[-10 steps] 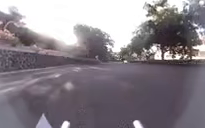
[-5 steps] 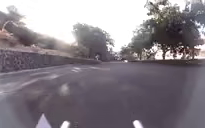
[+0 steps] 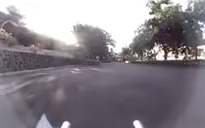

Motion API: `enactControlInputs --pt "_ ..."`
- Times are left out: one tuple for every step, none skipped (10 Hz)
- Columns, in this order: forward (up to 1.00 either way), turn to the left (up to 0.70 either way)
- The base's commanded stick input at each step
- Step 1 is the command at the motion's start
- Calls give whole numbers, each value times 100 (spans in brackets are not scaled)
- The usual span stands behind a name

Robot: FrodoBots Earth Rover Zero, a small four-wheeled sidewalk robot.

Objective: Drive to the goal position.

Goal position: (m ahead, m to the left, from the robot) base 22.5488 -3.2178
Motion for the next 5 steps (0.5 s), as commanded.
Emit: enactControlInputs --pt "67 2" --pt "67 2" --pt "67 2" --pt "67 2" --pt "67 2"
